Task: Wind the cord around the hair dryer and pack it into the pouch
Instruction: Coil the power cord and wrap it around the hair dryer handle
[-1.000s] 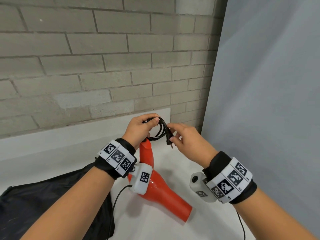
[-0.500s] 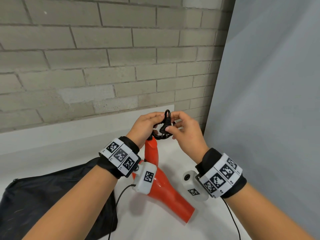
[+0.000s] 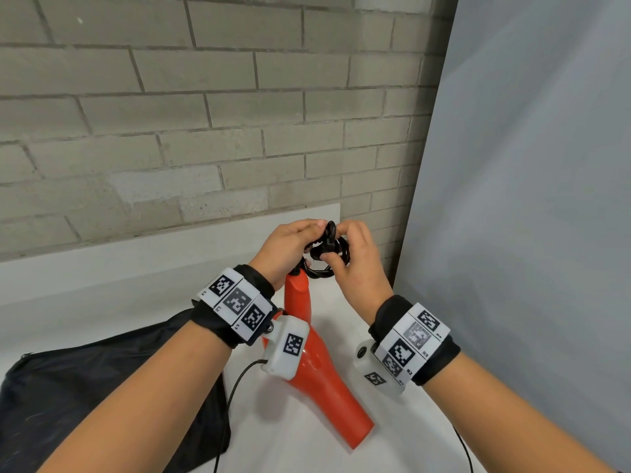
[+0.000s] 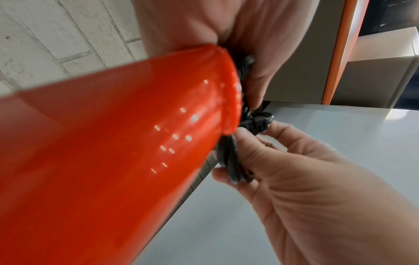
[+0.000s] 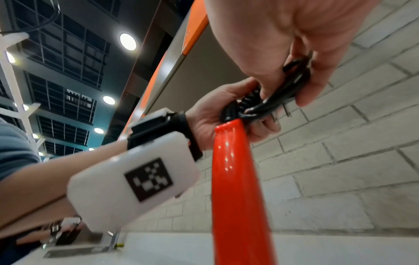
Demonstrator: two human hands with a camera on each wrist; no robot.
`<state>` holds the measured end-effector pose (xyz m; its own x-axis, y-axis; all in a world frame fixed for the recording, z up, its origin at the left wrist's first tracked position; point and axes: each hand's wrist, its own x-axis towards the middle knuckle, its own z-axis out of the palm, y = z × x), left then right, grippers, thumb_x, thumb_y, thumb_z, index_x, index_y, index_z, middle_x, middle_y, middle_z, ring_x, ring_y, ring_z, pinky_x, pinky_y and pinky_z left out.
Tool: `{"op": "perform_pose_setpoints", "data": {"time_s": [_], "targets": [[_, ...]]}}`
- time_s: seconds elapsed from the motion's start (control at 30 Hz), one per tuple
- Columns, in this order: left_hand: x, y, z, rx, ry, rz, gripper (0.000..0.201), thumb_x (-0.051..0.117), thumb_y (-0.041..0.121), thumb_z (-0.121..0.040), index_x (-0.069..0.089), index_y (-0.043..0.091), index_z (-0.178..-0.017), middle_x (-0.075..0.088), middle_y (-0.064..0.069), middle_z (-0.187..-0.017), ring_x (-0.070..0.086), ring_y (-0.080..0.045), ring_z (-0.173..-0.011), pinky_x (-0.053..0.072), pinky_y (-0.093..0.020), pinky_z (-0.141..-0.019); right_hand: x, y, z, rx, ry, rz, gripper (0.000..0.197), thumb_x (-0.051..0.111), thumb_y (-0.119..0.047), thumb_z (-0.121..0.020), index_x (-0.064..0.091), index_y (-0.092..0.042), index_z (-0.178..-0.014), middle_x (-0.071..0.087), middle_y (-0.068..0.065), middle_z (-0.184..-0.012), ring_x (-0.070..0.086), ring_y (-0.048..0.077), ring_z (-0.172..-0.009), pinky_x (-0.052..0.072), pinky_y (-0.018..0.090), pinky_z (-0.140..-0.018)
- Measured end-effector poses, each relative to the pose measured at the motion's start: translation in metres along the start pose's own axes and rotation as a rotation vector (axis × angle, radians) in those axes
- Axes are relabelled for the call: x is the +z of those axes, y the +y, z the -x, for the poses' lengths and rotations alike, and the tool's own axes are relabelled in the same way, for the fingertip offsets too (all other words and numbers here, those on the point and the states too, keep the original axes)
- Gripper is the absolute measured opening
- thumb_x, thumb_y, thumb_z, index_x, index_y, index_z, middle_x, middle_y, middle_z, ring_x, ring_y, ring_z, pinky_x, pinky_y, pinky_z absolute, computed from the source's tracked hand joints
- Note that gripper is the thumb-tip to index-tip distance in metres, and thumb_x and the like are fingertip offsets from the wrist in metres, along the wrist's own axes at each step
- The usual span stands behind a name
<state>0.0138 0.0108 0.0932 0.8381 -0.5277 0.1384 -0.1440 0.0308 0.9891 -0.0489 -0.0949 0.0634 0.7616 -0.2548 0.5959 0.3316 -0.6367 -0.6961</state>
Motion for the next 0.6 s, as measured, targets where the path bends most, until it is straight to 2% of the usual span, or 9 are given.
{"op": "perform_pose_setpoints", "data": {"time_s": [0.07,0.13,0.23,0.33,0.4,0.47,0.5,0.57,0.6], "targets": [[0.002,0.000,0.002,0.016,-0.013,-0.017,0.022,0.053,0.032,-0.087,0.068,0.017,-0.093,0.068,-0.002,-0.087,0.060,-0.007,-0.074,0.046,-0.019,-0.068,0.001,0.002,0.001,0.018,0.007,0.003,0.021,0.059,0.000,-0.083,0.048,-0.001,-0.100,0.040,0.004,-0.098,0.044,0.006,-0.074,0.038,0.001,-0.068],[0.003,0.002,0.004,0.032,-0.018,-0.030,0.026,0.063,0.041,-0.075,0.070,0.021,-0.088,0.069,-0.003,-0.089,0.061,-0.009,-0.079,0.046,-0.022,-0.072,0.001,0.003,0.000,0.054,0.014,0.004,0.025,0.060,-0.001,-0.083,0.045,-0.003,-0.103,0.043,0.005,-0.100,0.046,0.013,-0.076,0.039,0.004,-0.066],[0.004,0.003,0.004,0.021,0.004,-0.037,0.013,0.072,0.025,-0.071,0.068,0.024,-0.083,0.066,0.003,-0.077,0.058,0.000,-0.059,0.042,-0.015,-0.053,0.001,0.003,-0.002,0.095,0.001,-0.042,0.029,0.059,-0.002,-0.083,0.040,-0.015,-0.100,0.050,0.009,-0.099,0.050,0.016,-0.074,0.042,0.009,-0.062],[0.005,0.003,0.004,0.041,-0.033,-0.081,0.015,0.070,0.014,-0.075,0.069,0.024,-0.086,0.066,0.000,-0.080,0.056,-0.009,-0.065,0.043,-0.016,-0.050,-0.004,0.003,-0.004,0.147,-0.084,-0.106,0.036,0.055,0.001,-0.082,0.038,-0.019,-0.106,0.055,0.005,-0.097,0.057,0.016,-0.080,0.048,0.014,-0.064],[0.005,0.002,0.004,0.052,-0.057,-0.086,0.019,0.067,0.007,-0.077,0.068,0.022,-0.089,0.066,-0.005,-0.086,0.059,-0.016,-0.074,0.049,-0.022,-0.062,-0.007,0.004,-0.006,0.157,-0.194,-0.132,0.045,0.056,0.003,-0.081,0.038,-0.015,-0.118,0.057,0.002,-0.101,0.060,0.015,-0.084,0.051,0.017,-0.067],[0.003,0.002,0.003,0.053,-0.078,-0.075,0.022,0.066,0.002,-0.077,0.067,0.021,-0.090,0.066,-0.009,-0.091,0.061,-0.024,-0.083,0.051,-0.033,-0.075,-0.012,0.005,-0.008,0.174,-0.293,-0.197,0.053,0.054,0.006,-0.080,0.036,-0.016,-0.125,0.056,0.001,-0.103,0.059,0.011,-0.078,0.048,0.013,-0.059],[0.002,0.003,0.003,0.058,-0.092,-0.073,0.023,0.065,0.001,-0.077,0.067,0.020,-0.091,0.066,-0.008,-0.091,0.061,-0.024,-0.084,0.051,-0.032,-0.074,-0.016,0.005,-0.010,0.196,-0.336,-0.249,0.057,0.051,0.010,-0.079,0.037,-0.017,-0.126,0.055,0.001,-0.104,0.058,0.015,-0.078,0.048,0.016,-0.058],[-0.001,0.003,0.003,0.065,-0.118,-0.074,0.025,0.063,0.000,-0.078,0.066,0.019,-0.094,0.066,-0.004,-0.091,0.061,-0.020,-0.080,0.051,-0.021,-0.063,-0.022,0.009,-0.013,0.243,-0.414,-0.334,0.068,0.043,0.020,-0.072,0.039,-0.024,-0.124,0.053,0.002,-0.104,0.058,0.032,-0.088,0.049,0.035,-0.064],[-0.002,0.004,0.003,0.071,-0.130,-0.073,0.026,0.063,-0.001,-0.078,0.066,0.019,-0.095,0.066,-0.003,-0.091,0.062,-0.017,-0.079,0.051,-0.018,-0.060,-0.024,0.012,-0.014,0.247,-0.442,-0.348,0.073,0.039,0.023,-0.070,0.039,-0.028,-0.122,0.053,0.000,-0.104,0.056,0.033,-0.093,0.048,0.040,-0.063]]}}
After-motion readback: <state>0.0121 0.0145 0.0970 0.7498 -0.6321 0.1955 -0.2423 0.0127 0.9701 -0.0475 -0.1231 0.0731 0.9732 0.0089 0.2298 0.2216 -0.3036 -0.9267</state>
